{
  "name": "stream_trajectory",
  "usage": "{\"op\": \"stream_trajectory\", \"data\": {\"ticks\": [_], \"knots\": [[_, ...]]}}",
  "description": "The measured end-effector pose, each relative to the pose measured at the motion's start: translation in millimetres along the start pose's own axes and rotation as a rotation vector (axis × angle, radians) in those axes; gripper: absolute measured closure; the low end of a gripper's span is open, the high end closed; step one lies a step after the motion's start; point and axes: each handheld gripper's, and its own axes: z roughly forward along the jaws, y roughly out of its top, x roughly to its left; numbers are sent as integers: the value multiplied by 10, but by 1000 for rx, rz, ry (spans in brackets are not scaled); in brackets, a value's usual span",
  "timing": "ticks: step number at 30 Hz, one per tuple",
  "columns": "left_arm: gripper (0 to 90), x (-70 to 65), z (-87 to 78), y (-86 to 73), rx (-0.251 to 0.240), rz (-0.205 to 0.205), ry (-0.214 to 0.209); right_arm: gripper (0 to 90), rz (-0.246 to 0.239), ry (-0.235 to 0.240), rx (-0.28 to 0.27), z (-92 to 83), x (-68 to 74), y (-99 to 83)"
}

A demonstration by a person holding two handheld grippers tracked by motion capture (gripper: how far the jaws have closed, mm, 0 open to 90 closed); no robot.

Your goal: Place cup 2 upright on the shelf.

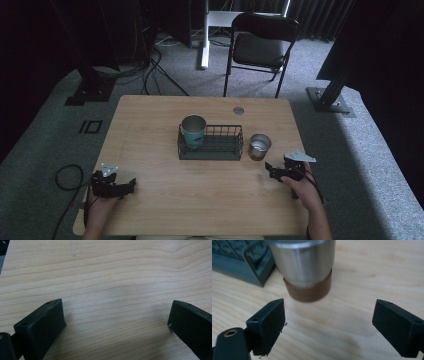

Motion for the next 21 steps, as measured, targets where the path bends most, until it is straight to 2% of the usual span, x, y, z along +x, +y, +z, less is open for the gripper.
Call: {"op": "stream_trajectory", "data": {"ticks": [4,21], "knots": [[14,0,0,0,0,0,0,110,8,1,-29,-7,13,52],[14,0,0,0,0,0,0,110,-1,34,-71,88,123,174]]}}
